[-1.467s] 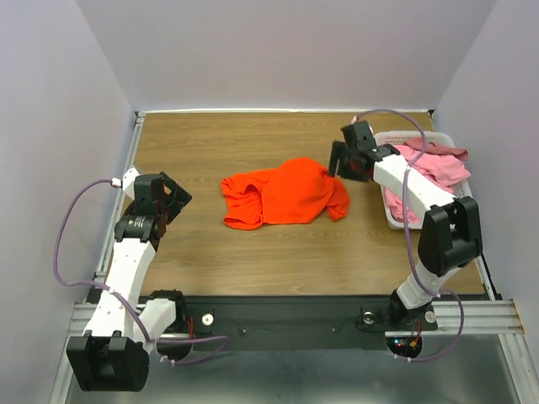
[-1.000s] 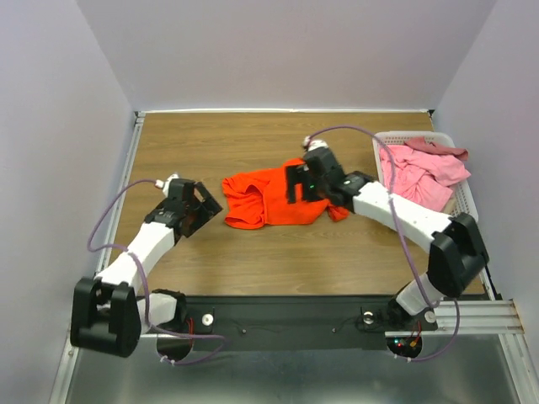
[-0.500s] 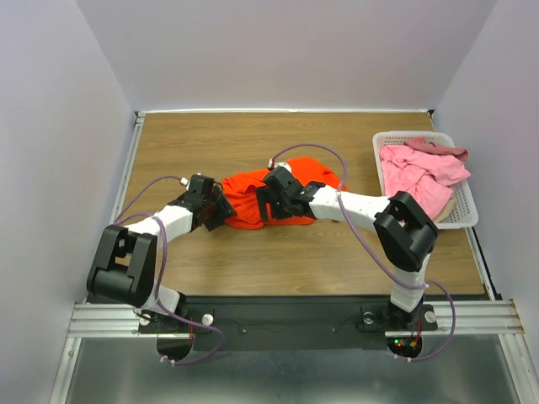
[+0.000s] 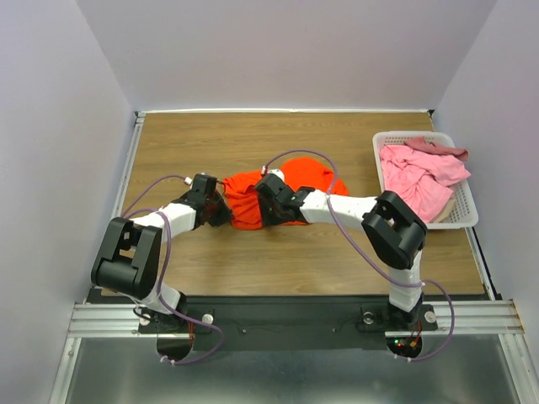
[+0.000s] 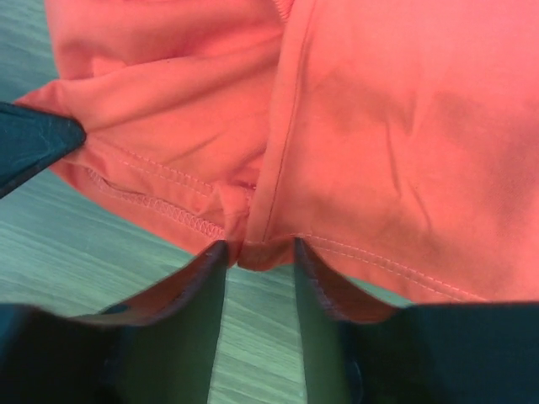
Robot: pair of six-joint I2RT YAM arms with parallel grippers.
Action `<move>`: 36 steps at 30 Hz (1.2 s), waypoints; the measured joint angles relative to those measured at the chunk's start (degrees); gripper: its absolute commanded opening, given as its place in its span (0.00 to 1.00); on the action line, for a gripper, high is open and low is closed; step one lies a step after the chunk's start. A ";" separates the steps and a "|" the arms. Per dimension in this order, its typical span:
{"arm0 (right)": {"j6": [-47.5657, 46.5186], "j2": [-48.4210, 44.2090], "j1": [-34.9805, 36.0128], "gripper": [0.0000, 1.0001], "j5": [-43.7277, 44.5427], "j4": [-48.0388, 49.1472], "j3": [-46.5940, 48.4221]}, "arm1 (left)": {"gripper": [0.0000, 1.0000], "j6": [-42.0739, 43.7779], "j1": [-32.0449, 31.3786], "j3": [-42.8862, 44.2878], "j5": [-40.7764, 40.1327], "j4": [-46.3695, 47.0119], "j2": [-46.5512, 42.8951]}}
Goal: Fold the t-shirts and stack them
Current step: Flatten the tshirt out
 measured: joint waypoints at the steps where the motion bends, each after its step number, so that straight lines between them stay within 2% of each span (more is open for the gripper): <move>1: 0.11 0.04 0.07 0.35 0.13 0.02 0.00 | 0.00 0.07 0.02 0.00 0.00 0.00 0.02; 5: 0.52 0.70 0.09 0.33 0.81 0.07 0.11 | 0.00 0.13 0.02 0.00 0.02 0.02 0.00; 7: 0.74 1.33 0.11 0.27 1.09 0.07 0.13 | 0.00 0.15 0.00 -0.02 0.00 0.02 0.00; 11: 1.31 1.90 0.11 0.06 2.34 0.31 0.33 | 0.00 0.20 0.02 -0.15 -0.09 -0.07 -0.22; 13: 1.38 1.90 0.15 0.01 3.13 0.26 0.33 | 0.00 0.35 0.02 -0.22 -0.44 -0.11 -0.55; 20: 1.22 -0.57 0.26 0.01 6.43 -0.11 -0.37 | 0.00 0.52 -0.22 -0.22 -3.65 -2.12 -2.58; 23: 0.90 -4.72 0.39 0.01 7.54 -0.11 -1.86 | 0.00 0.46 -0.35 -0.22 -5.51 -3.43 -3.67; 29: -0.02 -12.31 0.42 0.01 8.50 -0.50 -8.24 | 0.00 0.28 -0.31 -0.22 -11.37 -7.26 -6.67; 36: -0.26 -15.10 0.42 0.00 11.91 -2.73 -14.73 | 0.00 0.22 -0.22 -0.17 -16.09 -11.39 -9.86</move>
